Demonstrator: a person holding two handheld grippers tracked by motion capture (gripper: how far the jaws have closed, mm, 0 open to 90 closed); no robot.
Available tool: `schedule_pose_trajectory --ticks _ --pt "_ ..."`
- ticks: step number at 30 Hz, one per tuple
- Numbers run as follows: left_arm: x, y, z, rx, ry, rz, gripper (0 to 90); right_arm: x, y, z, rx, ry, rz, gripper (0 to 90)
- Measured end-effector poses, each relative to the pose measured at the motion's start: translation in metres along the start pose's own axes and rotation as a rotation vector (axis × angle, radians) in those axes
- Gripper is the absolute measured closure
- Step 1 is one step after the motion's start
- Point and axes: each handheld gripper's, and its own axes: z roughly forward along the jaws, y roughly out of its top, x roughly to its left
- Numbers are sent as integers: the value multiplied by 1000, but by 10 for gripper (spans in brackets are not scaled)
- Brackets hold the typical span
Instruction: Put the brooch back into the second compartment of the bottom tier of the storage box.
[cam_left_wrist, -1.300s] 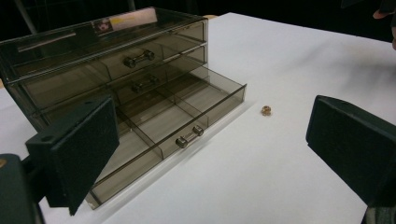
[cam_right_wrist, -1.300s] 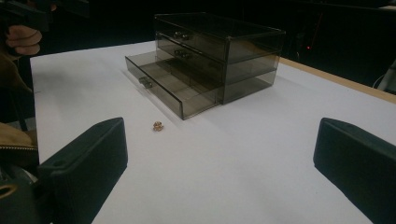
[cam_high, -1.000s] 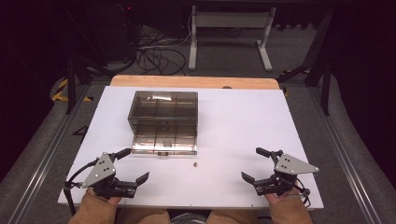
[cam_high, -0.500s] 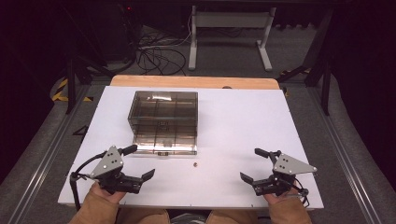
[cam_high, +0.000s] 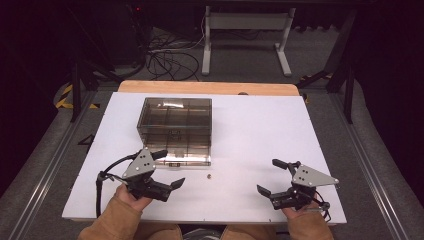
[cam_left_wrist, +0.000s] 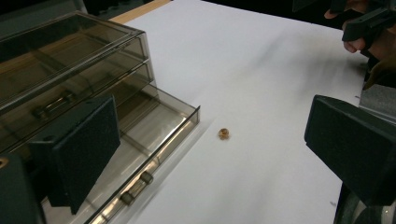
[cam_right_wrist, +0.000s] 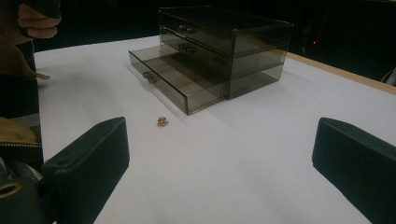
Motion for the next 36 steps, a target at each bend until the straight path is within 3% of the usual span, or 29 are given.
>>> schedule_pose_trajectory --ticks 12,21,27,29,31,32,36 --pt "-4 13 19 14 -57 -19 68 0 0 0 -1 9 0 46" --pt "-6 19 30 36 -50 34 91 0 0 0 -2 11 2 46" --pt "-4 25 41 38 -97 4 88 -1 -1 0 -5 13 4 46" --pt "-4 26 42 34 -96 1 88 -1 -1 0 -6 13 5 46" --pt "-4 26 44 40 -85 14 85 -1 -1 0 -5 18 3 46" --pt "-5 26 47 49 -66 41 85 -1 -1 0 -6 16 6 46" --pt "-6 25 48 57 -60 55 99 -1 -1 0 -7 17 6 46"
